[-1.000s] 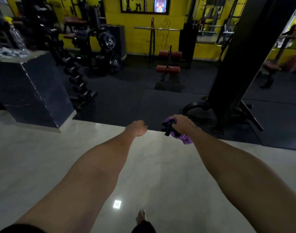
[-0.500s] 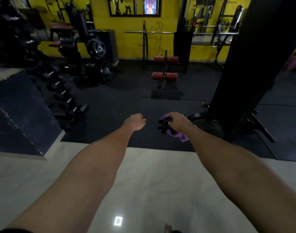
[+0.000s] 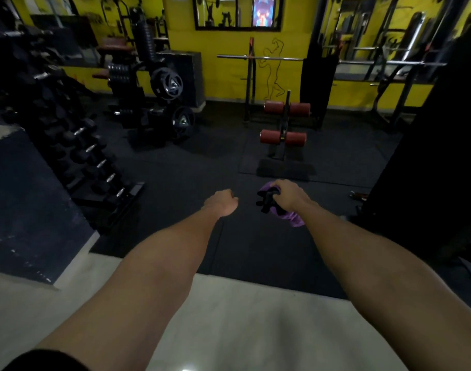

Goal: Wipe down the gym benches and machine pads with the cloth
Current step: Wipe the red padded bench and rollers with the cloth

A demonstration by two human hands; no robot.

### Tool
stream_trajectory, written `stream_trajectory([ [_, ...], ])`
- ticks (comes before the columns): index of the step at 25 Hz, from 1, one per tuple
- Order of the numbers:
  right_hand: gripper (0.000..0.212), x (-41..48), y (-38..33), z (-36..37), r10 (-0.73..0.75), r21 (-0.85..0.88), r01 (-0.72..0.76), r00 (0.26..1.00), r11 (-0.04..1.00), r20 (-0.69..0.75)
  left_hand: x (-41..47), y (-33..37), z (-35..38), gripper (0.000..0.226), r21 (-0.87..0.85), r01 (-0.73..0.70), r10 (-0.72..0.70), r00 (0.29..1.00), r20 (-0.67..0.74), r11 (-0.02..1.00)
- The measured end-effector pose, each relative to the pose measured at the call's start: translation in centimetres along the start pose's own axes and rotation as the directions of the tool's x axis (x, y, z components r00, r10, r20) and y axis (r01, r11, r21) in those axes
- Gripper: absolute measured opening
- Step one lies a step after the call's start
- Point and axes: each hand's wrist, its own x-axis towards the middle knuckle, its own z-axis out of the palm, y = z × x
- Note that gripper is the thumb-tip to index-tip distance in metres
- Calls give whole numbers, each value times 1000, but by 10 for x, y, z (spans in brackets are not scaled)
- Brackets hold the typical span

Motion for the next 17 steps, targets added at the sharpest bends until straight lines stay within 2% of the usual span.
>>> stream_trajectory([
  [4, 34, 106, -5, 1, -1, -58, 2, 1000, 998, 22, 97, -12, -26, 39, -4, 21, -21, 1000, 6, 1000],
  [9, 31, 241, -10, 20, 42, -1, -42, 998, 999, 45, 241, -39, -61, 42, 23, 11, -11, 1000, -10, 1000],
  [17, 33, 437, -36, -10, 134, 30, -133, 990, 991, -32, 447, -48, -149, 46, 19, -43, 43, 999, 16, 999],
])
